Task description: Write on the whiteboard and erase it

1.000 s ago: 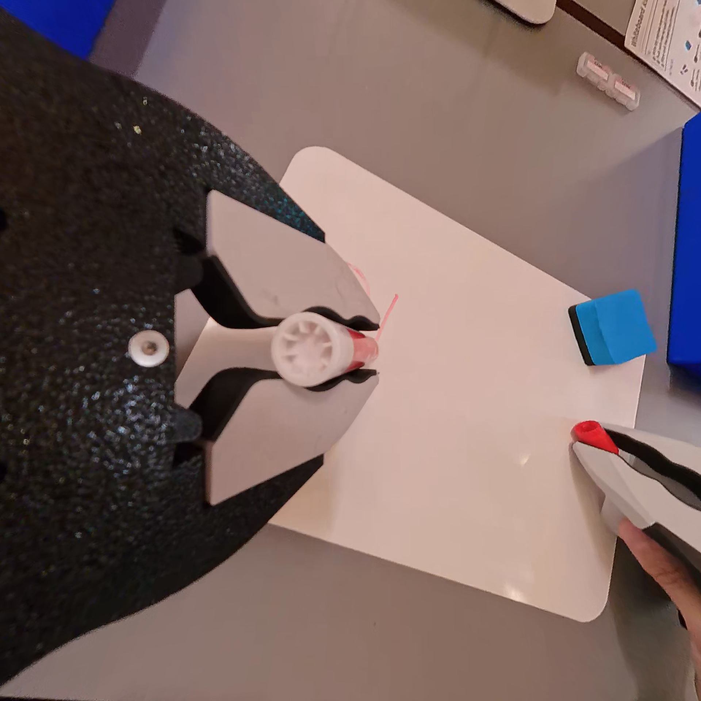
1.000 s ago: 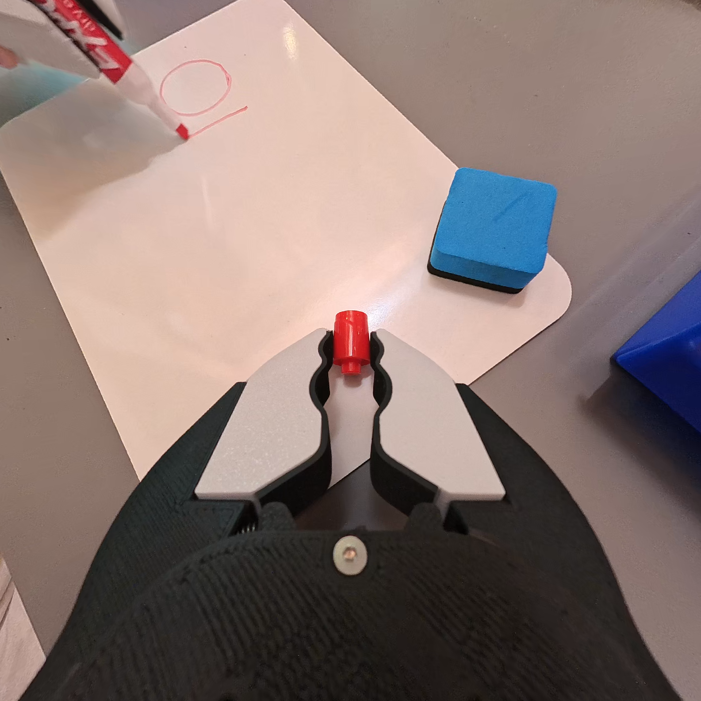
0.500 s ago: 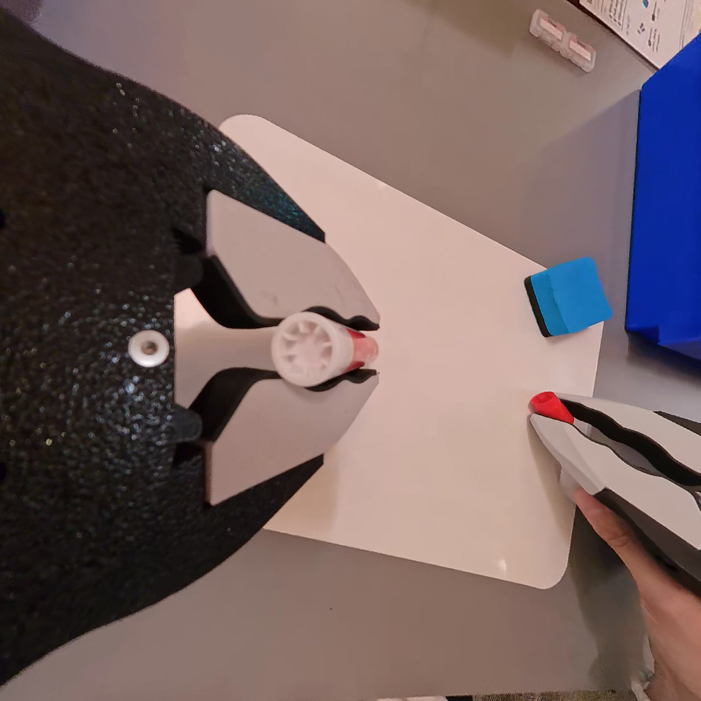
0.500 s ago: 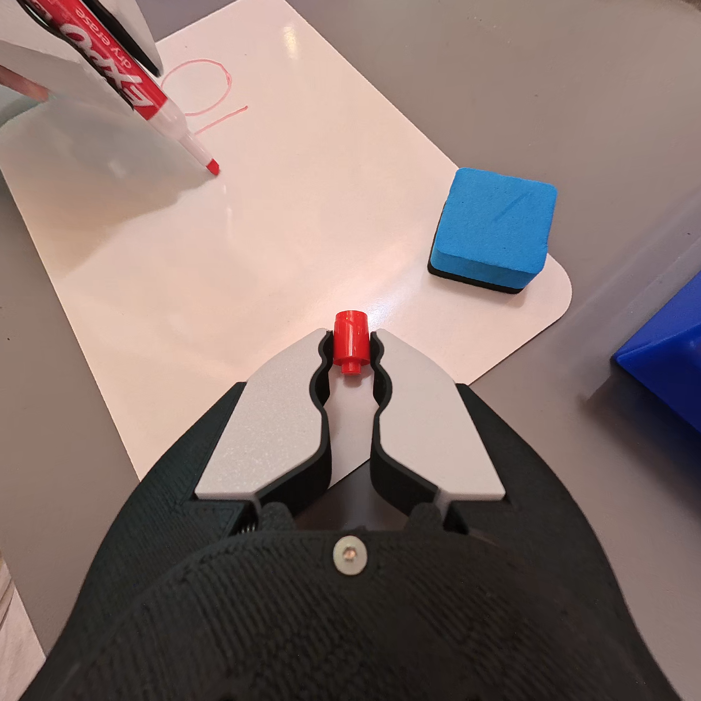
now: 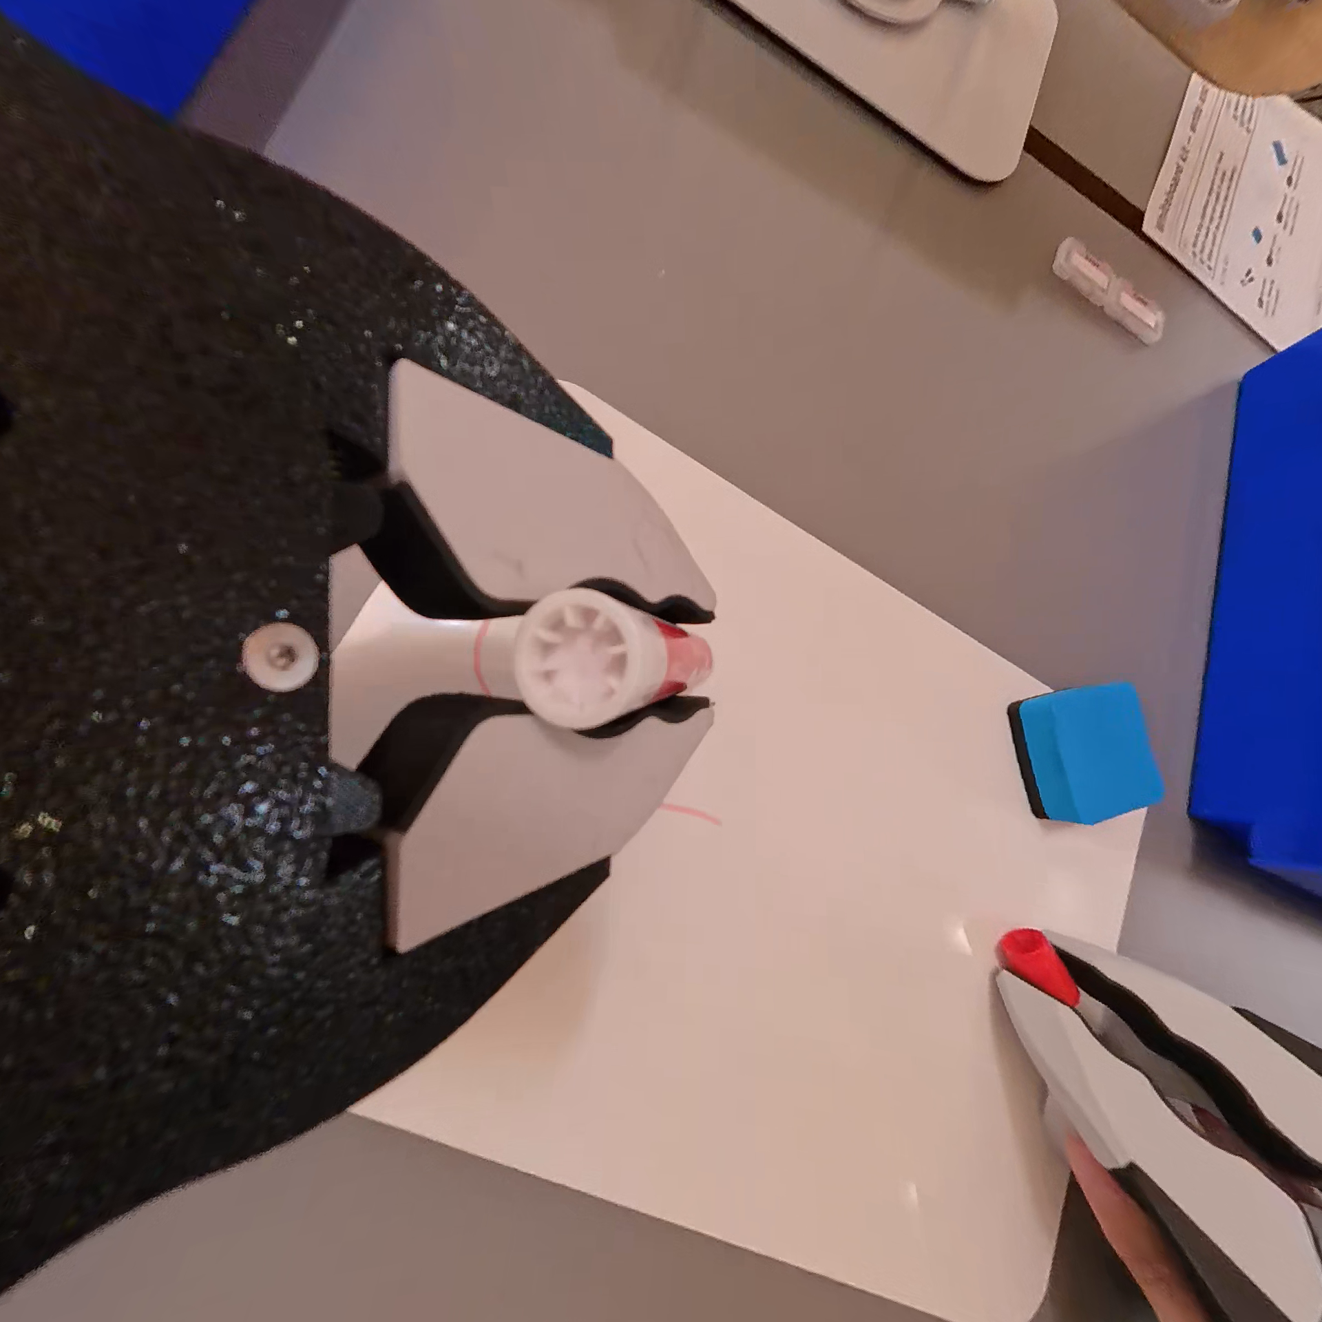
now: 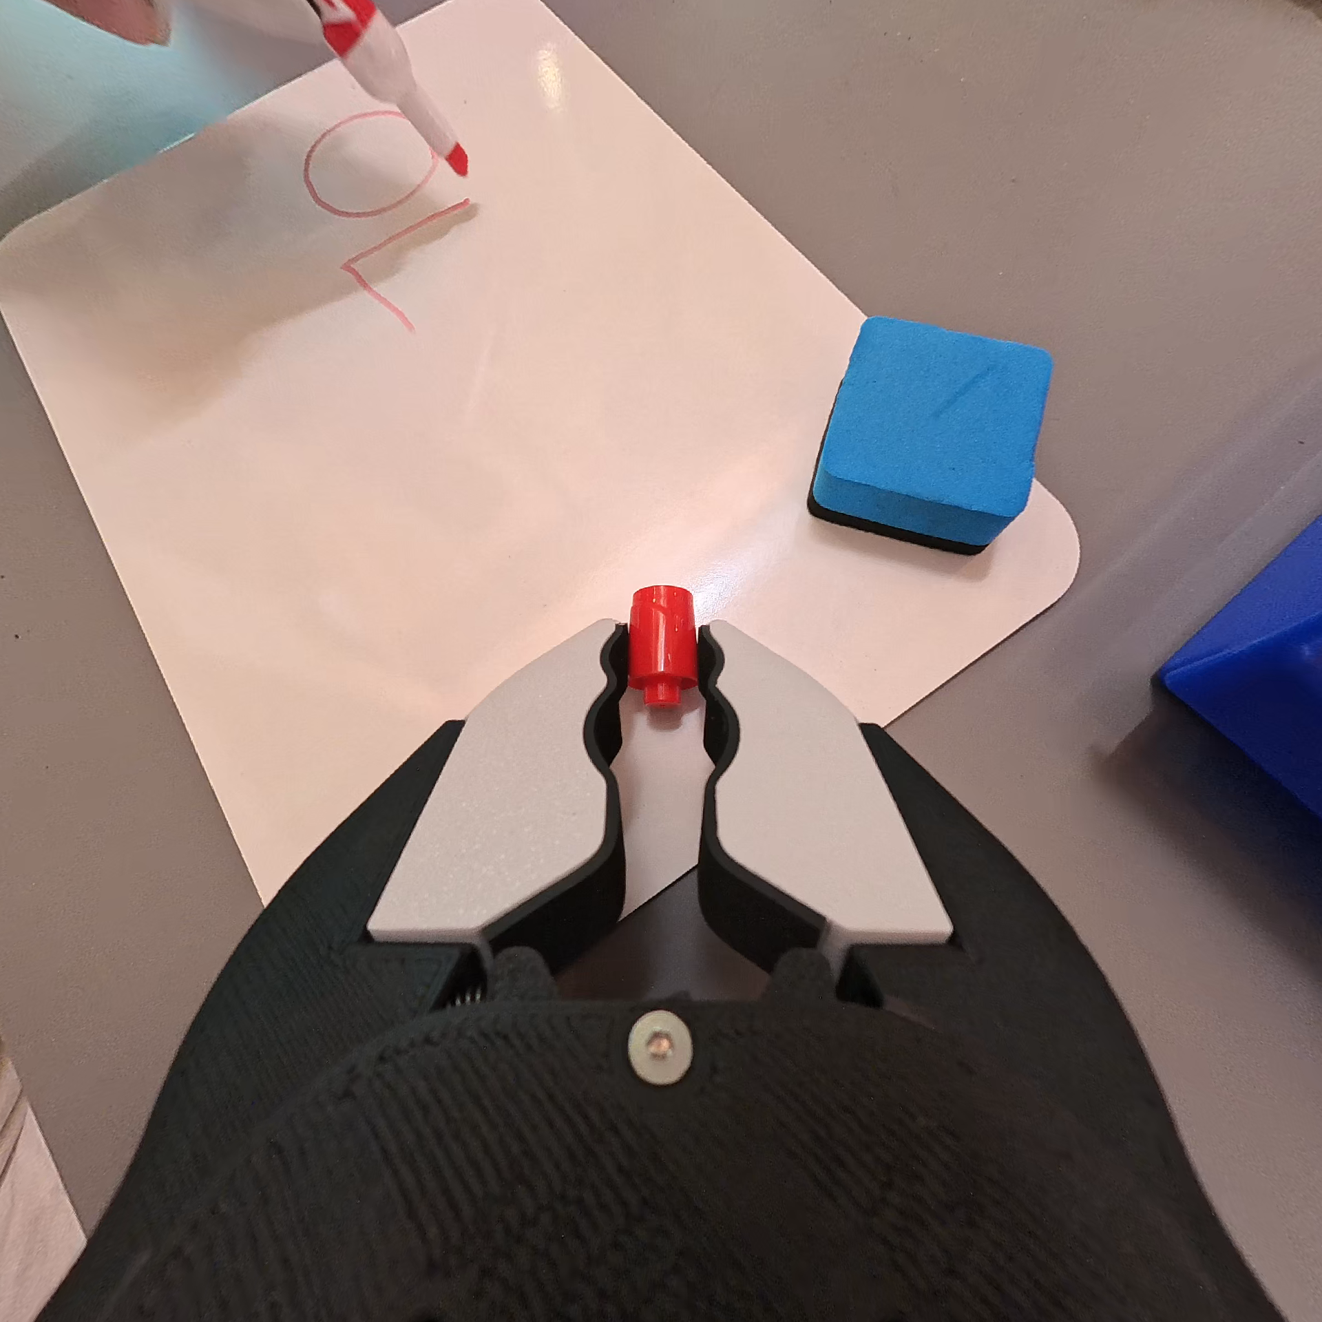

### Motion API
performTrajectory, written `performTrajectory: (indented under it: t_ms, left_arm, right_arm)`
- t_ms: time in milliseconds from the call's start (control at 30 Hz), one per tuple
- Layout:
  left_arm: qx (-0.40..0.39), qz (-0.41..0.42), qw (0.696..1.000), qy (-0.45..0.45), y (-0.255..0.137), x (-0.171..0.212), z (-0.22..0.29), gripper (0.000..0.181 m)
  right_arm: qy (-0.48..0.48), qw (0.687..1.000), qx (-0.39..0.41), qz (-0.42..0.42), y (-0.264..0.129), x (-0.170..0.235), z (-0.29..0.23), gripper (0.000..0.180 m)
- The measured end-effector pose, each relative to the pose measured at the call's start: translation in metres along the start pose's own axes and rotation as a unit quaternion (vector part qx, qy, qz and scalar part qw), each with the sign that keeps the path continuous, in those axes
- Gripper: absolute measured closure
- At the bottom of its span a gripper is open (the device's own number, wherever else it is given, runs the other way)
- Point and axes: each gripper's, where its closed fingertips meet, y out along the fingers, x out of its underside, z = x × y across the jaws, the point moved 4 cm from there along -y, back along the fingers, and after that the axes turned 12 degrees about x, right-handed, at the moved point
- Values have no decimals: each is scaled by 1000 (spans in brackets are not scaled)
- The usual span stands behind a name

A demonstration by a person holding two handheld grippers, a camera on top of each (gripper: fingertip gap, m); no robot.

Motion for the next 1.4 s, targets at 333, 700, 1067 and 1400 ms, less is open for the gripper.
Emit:
performTrajectory:
  t_ms: [333, 700, 1067, 1400]
  left_arm:
    - [6, -21, 1000, 1, 7, 5, 1, 162]
    - [26, -12, 999, 17, 27, -12, 9, 162]
    - [55, -18, 998, 18, 25, -11, 23, 162]
    - [65, -38, 997, 34, 19, -8, 45, 161]
  right_arm:
    - [0, 1000, 0, 0, 0, 0, 0, 161]
    - [0, 1000, -1, 0, 0, 0, 0, 161]
    - [0, 1000, -1, 0, 0, 0, 0, 161]
    - [0, 1000, -1, 0, 0, 0, 0, 161]
